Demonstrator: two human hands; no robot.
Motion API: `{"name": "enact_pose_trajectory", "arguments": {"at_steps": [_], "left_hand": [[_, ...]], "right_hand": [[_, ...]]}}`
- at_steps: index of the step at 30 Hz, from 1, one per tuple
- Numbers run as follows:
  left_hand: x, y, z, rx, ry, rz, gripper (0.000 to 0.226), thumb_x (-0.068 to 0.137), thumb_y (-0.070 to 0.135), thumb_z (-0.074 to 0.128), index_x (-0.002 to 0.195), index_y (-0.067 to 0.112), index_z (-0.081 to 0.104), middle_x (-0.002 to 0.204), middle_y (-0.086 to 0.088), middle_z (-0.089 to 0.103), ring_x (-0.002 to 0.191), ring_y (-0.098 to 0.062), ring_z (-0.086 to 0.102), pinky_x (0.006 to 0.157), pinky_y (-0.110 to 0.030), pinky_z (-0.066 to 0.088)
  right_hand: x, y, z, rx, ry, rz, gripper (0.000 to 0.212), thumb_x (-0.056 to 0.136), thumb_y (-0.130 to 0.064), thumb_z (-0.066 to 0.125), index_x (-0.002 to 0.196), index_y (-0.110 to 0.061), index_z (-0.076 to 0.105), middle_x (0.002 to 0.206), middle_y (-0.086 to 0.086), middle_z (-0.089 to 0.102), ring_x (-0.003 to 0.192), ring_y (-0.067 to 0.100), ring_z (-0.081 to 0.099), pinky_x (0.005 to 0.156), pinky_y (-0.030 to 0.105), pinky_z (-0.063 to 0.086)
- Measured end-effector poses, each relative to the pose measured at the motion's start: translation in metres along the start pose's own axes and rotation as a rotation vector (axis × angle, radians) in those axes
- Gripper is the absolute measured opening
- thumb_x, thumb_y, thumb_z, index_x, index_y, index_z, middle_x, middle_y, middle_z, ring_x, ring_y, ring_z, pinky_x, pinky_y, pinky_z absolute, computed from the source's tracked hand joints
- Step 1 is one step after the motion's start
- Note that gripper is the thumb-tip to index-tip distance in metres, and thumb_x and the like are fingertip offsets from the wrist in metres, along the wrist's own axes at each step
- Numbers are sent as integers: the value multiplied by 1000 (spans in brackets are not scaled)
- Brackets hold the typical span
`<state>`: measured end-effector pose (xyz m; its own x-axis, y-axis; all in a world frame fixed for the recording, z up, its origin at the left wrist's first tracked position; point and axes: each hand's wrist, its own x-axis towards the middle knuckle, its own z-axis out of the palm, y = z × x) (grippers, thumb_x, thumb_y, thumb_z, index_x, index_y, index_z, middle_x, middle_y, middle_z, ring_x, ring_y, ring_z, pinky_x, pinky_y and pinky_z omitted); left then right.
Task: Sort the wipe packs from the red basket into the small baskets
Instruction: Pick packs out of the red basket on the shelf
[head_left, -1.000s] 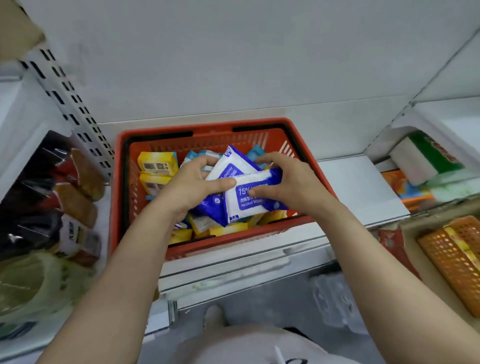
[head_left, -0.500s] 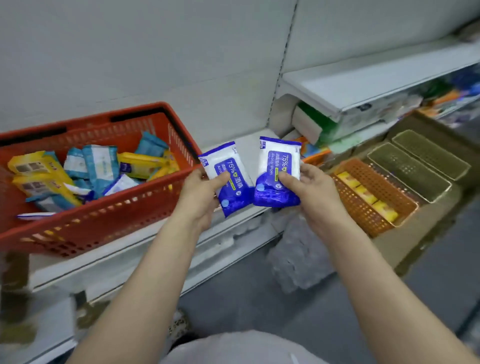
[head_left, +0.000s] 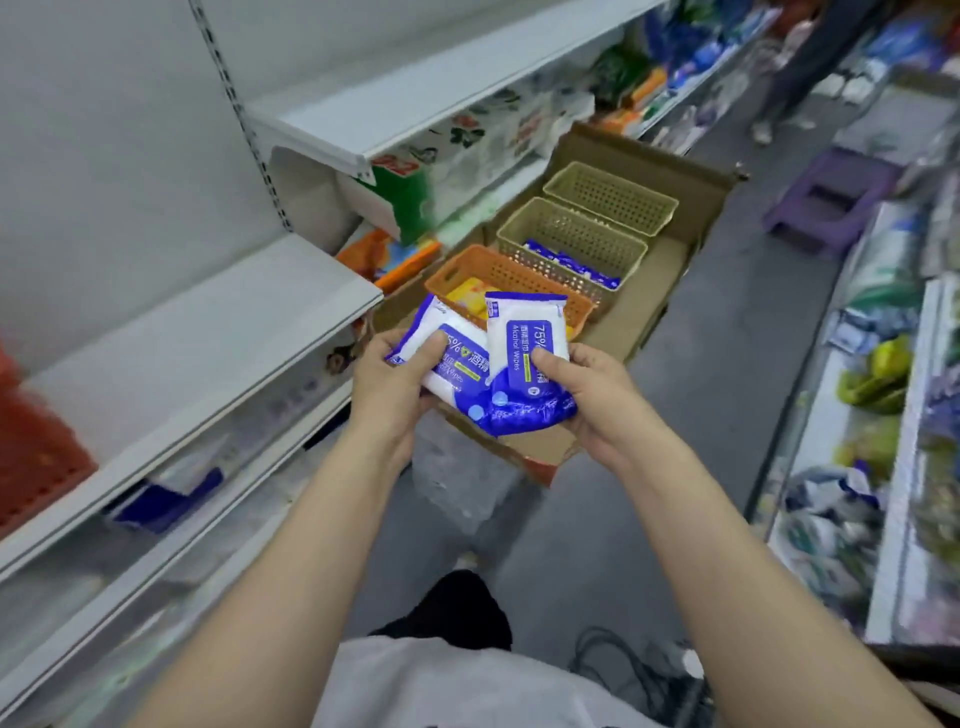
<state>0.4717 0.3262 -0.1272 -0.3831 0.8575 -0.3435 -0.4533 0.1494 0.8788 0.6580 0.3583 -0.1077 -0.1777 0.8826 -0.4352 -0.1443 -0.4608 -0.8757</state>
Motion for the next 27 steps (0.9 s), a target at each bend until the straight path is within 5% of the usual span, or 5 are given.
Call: {"name": "enact_pose_trajectory", "arguments": {"at_steps": [5, 12, 19, 24, 27], "left_hand": [[64, -20, 51, 330, -91, -20, 30, 76, 17, 83, 89, 12, 56, 88, -10, 77, 70, -16, 74, 57, -26, 55], [157, -34, 132, 471, -291, -189, 31, 80, 12, 79, 108, 7, 68, 97, -10, 76, 77, -18, 74, 59, -25, 56], [212, -21, 150, 265, -25, -195, 15, 84, 12, 76, 96, 16, 69, 77, 5, 76, 67, -8, 73, 52, -18, 54], [244, -20, 158, 241, 141, -179, 18, 83, 20, 77, 98, 20, 68, 82, 4, 76, 70, -10, 74, 54, -21, 56], [264, -24, 168, 211, 254, -169, 23, 82, 27, 78, 102, 22, 68, 86, 2, 77, 75, -13, 75, 58, -25, 58]], "right_hand": [[60, -42, -56, -82, 94, -50, 13, 91, -8, 67, 103, -5, 63, 101, 16, 74, 73, 20, 71, 61, 27, 60], [161, -107, -111, -322, 148, -18, 22, 86, -16, 76, 103, -13, 63, 106, 10, 74, 88, 25, 74, 76, 39, 61], [258, -160, -125, -391, 93, -65, 17, 85, -15, 76, 100, -11, 69, 90, 5, 77, 76, 19, 75, 62, 27, 58], [341, -181, -121, -671, -13, -41, 29, 91, -13, 70, 117, -4, 62, 102, 7, 72, 78, 17, 72, 68, 29, 62], [402, -188, -118, -846, -72, -74, 33, 89, -14, 72, 117, -8, 56, 97, 0, 65, 69, 7, 66, 50, 20, 55]]}}
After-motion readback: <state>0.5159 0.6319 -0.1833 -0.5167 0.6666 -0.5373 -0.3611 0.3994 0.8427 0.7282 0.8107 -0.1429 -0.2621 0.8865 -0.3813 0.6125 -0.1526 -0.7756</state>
